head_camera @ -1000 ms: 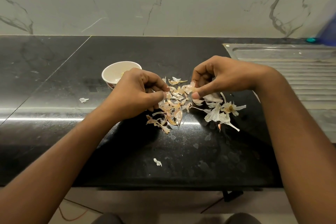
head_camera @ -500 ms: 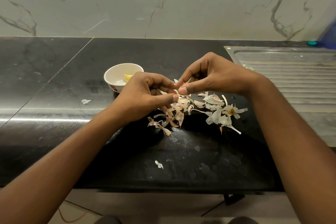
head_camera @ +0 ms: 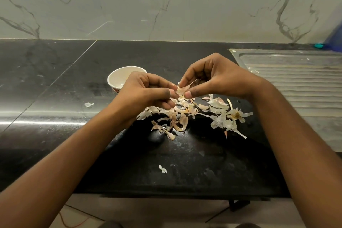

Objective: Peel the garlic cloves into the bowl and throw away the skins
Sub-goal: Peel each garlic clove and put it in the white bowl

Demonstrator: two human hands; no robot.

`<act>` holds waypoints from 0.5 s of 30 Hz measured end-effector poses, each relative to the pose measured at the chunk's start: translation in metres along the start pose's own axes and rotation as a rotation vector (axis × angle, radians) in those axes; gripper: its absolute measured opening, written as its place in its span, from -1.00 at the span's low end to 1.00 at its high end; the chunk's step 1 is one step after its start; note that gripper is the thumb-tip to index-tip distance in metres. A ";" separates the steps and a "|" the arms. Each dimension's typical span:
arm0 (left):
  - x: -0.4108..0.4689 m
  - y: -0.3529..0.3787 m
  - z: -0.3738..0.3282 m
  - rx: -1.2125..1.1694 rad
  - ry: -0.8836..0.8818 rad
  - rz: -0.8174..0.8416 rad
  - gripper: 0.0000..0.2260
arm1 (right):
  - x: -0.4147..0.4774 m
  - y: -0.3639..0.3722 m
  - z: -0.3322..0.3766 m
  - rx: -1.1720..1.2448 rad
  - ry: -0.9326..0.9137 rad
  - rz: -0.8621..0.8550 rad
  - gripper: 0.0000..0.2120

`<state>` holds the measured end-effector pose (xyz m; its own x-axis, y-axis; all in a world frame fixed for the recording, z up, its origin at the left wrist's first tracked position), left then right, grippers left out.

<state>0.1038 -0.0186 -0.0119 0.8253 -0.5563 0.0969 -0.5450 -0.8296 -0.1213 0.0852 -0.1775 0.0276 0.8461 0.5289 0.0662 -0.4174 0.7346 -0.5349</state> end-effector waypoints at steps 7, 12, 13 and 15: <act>-0.001 0.000 0.004 -0.008 -0.052 0.005 -0.87 | 0.003 0.000 0.003 -0.035 -0.017 -0.033 -0.77; 0.000 0.002 0.012 -0.110 -0.122 0.013 -0.82 | 0.004 -0.001 0.004 -0.037 -0.028 -0.058 -0.77; 0.000 0.004 0.013 -0.135 -0.141 0.026 -0.78 | 0.004 -0.002 0.004 -0.045 -0.036 -0.067 -0.78; -0.001 0.009 0.016 -0.182 -0.190 0.059 -0.74 | 0.004 -0.002 0.007 -0.070 -0.056 -0.090 -0.79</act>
<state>0.1006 -0.0247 -0.0293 0.7948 -0.5996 -0.0939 -0.5966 -0.8003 0.0602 0.0877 -0.1741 0.0347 0.8587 0.4860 0.1623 -0.3143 0.7497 -0.5823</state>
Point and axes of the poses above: each hand's wrist, its own x-axis towards the middle knuckle, its own y-axis out of the palm, z = x × y, the point moved 10 cm from there along x, towards the middle knuckle, and after that the axes turned 5 degrees about z, right-handed, at the moved point
